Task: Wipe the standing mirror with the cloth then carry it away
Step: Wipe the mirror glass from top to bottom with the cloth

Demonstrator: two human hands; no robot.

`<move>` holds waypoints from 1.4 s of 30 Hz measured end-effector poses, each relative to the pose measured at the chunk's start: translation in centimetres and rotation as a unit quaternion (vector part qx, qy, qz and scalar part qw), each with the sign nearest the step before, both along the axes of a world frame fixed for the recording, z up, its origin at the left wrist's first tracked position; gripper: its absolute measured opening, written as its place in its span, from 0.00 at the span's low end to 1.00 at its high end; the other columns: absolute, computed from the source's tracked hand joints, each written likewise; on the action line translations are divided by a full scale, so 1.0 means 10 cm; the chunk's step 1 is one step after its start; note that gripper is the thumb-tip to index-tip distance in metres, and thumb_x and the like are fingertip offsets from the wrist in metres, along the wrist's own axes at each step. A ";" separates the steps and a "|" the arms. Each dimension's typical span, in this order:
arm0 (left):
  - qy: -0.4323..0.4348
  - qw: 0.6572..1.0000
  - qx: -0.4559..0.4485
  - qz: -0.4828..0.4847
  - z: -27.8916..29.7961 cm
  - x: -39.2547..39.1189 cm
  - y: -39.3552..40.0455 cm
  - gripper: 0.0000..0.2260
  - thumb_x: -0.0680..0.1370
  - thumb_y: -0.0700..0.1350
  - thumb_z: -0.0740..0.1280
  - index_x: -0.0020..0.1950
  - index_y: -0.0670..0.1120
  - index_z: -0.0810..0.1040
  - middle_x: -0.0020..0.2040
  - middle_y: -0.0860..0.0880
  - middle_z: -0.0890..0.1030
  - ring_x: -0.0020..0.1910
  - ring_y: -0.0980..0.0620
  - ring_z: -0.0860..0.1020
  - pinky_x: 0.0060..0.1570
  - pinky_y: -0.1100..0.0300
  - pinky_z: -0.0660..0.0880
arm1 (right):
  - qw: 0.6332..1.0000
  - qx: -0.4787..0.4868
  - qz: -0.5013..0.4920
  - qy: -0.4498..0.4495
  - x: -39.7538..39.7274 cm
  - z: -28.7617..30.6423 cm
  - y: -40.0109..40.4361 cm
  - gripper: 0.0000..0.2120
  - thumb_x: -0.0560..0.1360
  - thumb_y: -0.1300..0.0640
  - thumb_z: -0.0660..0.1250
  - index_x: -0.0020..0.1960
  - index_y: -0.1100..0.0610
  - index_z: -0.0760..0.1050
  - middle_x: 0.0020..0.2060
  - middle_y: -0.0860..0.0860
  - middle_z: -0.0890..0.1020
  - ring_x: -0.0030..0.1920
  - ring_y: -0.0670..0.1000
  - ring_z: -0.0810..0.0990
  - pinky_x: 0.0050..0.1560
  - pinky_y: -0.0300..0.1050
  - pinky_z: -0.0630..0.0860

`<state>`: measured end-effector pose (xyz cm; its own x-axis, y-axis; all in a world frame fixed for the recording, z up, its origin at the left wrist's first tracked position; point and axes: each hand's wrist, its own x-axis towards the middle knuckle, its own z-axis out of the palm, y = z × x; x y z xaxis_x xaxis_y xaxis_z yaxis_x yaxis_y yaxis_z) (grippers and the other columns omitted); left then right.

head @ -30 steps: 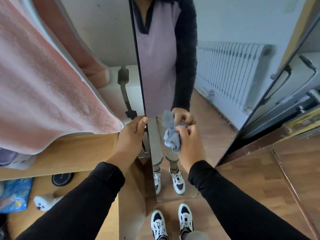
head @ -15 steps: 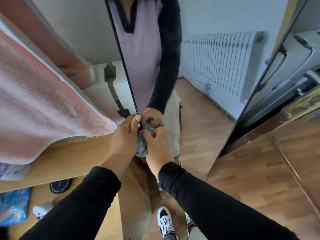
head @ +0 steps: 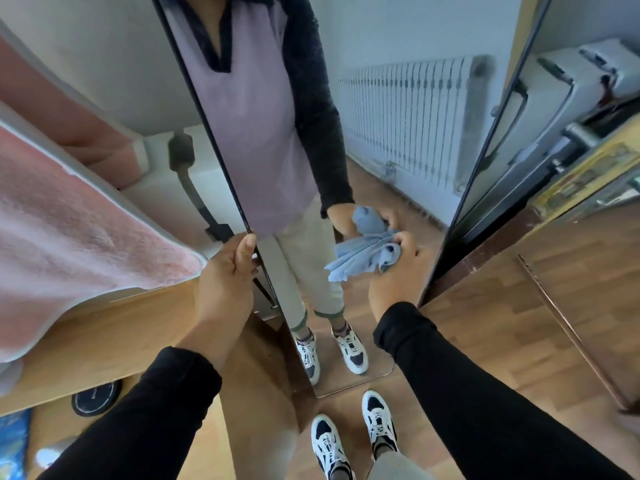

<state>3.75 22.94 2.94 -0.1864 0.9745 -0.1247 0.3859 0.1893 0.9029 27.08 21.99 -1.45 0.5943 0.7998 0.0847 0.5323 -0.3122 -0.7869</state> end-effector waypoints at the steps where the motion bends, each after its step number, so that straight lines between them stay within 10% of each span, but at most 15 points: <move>1: -0.001 1.000 0.001 0.001 0.00 0.01 0.00 0.08 0.79 0.68 0.56 0.45 0.80 0.73 0.47 0.60 0.84 0.50 0.57 0.83 0.57 0.47 0.80 | 1.000 -0.005 -0.006 -0.013 -0.04 0.03 0.00 0.15 0.72 0.61 0.66 0.58 0.57 0.74 0.52 0.55 0.71 0.49 0.54 0.75 0.53 0.44 0.77; 10: -0.022 1.000 0.022 -0.003 0.00 0.00 0.00 0.12 0.78 0.69 0.56 0.49 0.72 0.78 0.50 0.55 0.85 0.50 0.53 0.84 0.56 0.46 0.80 | 0.975 0.040 0.215 -0.045 -0.81 0.08 -0.11 0.22 0.71 0.60 0.72 0.60 0.48 0.69 0.52 0.50 0.65 0.49 0.52 0.72 0.53 0.42 0.79; 20: -0.021 1.000 0.022 0.004 -0.02 0.02 -0.01 0.17 0.79 0.67 0.56 0.60 0.63 0.77 0.54 0.58 0.83 0.52 0.53 0.83 0.57 0.49 0.80 | 0.994 0.032 0.080 -0.060 0.12 0.11 0.04 0.13 0.72 0.66 0.65 0.53 0.53 0.74 0.51 0.52 0.67 0.45 0.50 0.72 0.50 0.36 0.75; 26: -0.016 1.000 0.019 0.009 -0.06 0.02 -0.01 0.15 0.77 0.70 0.55 0.56 0.70 0.77 0.54 0.58 0.83 0.52 0.54 0.83 0.57 0.48 0.80 | 0.998 -0.047 -0.041 -0.021 0.67 0.09 0.24 0.18 0.73 0.64 0.63 0.62 0.55 0.73 0.57 0.57 0.68 0.50 0.53 0.67 0.55 0.50 0.72; 33: -0.007 0.998 0.027 0.048 -0.10 0.10 -0.03 0.25 0.77 0.71 0.54 0.63 0.58 0.77 0.52 0.56 0.84 0.52 0.53 0.84 0.57 0.44 0.79 | 0.995 0.029 0.075 -0.053 0.56 -0.03 0.09 0.23 0.70 0.67 0.71 0.63 0.58 0.70 0.55 0.57 0.66 0.49 0.54 0.73 0.57 0.40 0.71; 42: -0.078 0.982 0.030 0.167 -0.11 0.35 -0.06 0.11 0.77 0.67 0.59 0.54 0.68 0.78 0.52 0.63 0.83 0.55 0.54 0.83 0.60 0.50 0.79 | 0.978 0.039 0.179 -0.100 0.94 -0.04 0.09 0.20 0.71 0.69 0.68 0.60 0.53 0.71 0.54 0.54 0.67 0.45 0.52 0.72 0.53 0.38 0.72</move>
<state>7.20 22.39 1.84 -0.4805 0.8684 -0.1221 0.1666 0.2271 0.9595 36.51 22.85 -1.84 0.2426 0.9403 0.2385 0.7418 -0.0214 -0.6703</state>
